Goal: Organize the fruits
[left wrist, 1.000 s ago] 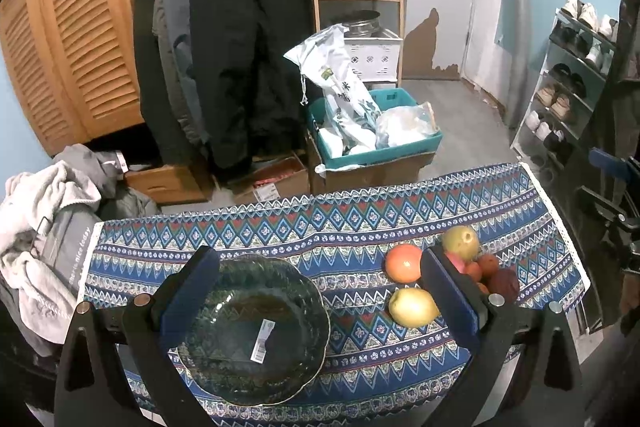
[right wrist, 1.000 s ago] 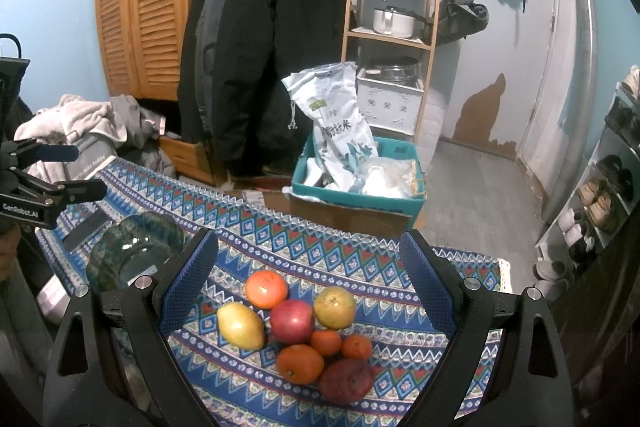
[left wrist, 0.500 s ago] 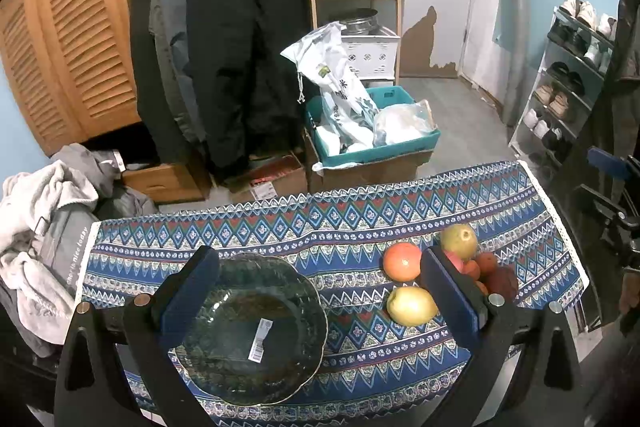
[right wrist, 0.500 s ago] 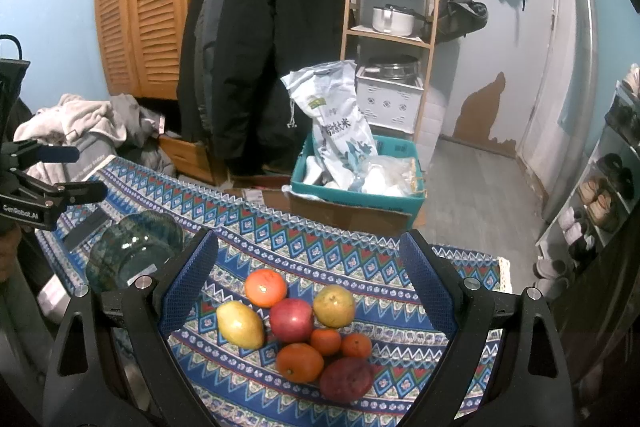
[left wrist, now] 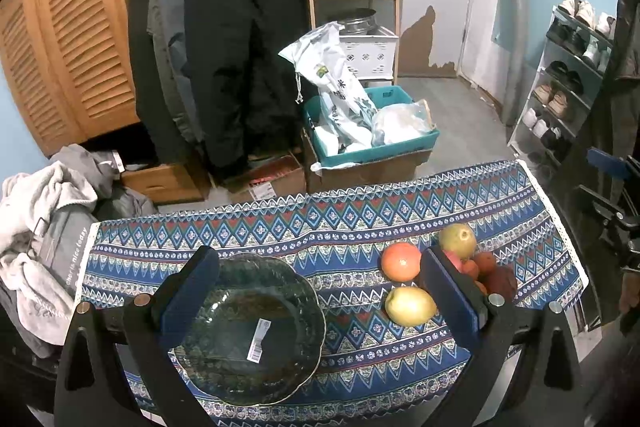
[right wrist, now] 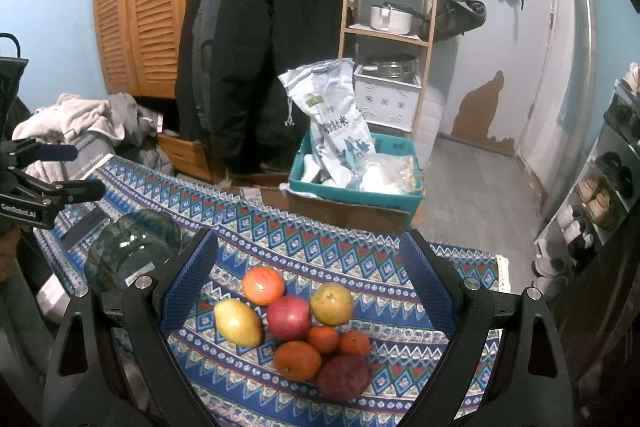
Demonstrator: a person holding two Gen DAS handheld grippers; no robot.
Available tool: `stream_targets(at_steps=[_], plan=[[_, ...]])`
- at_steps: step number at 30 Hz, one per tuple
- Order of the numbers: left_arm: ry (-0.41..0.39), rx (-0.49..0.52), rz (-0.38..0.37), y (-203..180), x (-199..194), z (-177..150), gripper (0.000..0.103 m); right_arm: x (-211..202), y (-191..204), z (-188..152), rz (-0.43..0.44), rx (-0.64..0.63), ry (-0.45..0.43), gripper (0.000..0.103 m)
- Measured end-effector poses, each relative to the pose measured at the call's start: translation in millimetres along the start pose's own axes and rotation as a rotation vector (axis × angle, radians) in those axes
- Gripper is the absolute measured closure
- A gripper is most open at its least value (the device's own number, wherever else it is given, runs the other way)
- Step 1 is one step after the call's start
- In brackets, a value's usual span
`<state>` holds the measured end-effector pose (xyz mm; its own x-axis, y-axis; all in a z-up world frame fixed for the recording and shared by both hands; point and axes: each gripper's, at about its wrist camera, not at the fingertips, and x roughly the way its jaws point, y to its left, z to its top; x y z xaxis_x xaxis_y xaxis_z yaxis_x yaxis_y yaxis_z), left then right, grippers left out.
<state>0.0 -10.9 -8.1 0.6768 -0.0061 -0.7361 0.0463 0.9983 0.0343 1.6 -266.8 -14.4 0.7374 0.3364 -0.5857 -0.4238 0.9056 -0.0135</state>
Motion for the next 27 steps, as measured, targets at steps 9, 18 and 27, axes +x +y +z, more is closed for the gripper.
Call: stream_targets(at_steps=[9,18,27], plan=[[0.005,0.007,-0.005,-7,3,1,0.001,0,-6,-6,-0.004,0.004,0.006,0.012],[0.013,0.019,0.004,-15,9,0,0.001,-2,-16,-4,-0.027,0.015,0.027,0.012],[0.046,0.037,-0.022,-30,28,-6,0.001,9,-34,-14,-0.07,0.043,0.104,0.012]])
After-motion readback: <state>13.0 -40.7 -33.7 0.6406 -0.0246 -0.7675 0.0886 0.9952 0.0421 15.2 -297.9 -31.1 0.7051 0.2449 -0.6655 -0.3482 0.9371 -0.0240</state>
